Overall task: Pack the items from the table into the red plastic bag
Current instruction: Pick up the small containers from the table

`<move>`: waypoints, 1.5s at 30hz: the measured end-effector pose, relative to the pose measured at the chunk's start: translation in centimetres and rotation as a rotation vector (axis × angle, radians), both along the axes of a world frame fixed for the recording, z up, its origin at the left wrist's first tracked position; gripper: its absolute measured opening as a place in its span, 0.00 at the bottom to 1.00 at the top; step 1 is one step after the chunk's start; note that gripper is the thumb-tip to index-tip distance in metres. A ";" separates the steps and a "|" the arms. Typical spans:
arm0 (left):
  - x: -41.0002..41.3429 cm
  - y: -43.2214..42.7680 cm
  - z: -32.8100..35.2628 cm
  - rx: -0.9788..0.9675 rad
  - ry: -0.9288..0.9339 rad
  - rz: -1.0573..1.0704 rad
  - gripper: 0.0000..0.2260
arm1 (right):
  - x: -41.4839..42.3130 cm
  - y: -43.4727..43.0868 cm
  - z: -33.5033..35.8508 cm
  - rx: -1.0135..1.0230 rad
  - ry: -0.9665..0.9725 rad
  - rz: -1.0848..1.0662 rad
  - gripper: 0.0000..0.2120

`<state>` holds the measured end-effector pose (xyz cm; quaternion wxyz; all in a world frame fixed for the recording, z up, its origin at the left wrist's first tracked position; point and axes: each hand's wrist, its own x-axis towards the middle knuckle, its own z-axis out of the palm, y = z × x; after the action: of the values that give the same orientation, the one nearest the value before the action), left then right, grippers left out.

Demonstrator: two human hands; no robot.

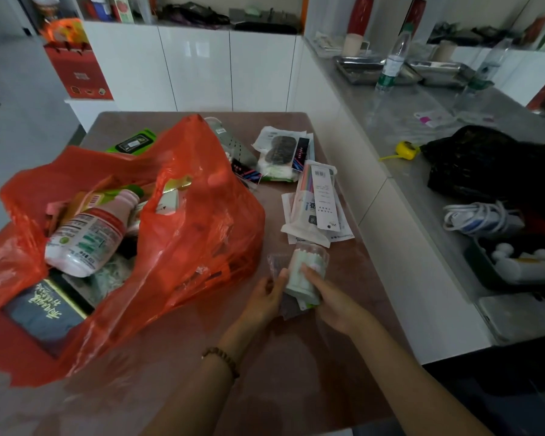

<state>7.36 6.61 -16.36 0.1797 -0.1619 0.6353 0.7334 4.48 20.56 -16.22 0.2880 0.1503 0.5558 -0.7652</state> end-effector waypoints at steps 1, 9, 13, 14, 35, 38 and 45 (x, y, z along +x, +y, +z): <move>0.2 -0.2 0.9 -0.013 0.013 -0.011 0.31 | 0.3 0.2 0.8 -0.012 0.023 0.004 0.31; 1.4 -5.7 13.0 -0.232 0.408 -0.059 0.09 | 1.4 -3.1 13.2 -0.102 0.327 0.160 0.40; 1.8 -10.9 18.1 -0.440 0.539 -0.024 0.14 | 0.7 -8.7 16.9 -0.304 0.285 0.197 0.33; 1.8 -12.4 18.9 -0.517 0.568 -0.009 0.18 | 0.6 -10.3 17.5 -0.324 0.280 0.214 0.30; -2.3 -36.2 18.0 -0.578 0.569 0.348 0.13 | -6.5 -32.0 15.6 -0.013 -0.018 -0.131 0.20; -3.6 -36.8 18.1 -0.420 0.587 0.359 0.10 | -6.4 -31.7 15.0 0.149 -0.010 -0.029 0.26; -5.4 -37.0 17.0 -0.278 0.599 0.357 0.10 | -6.6 -28.4 14.8 0.166 0.036 0.087 0.18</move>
<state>2.00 -30.40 0.68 -0.1684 -0.0710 0.7150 0.6748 -2.09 -7.88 -1.38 0.2974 0.1357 0.6283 -0.7060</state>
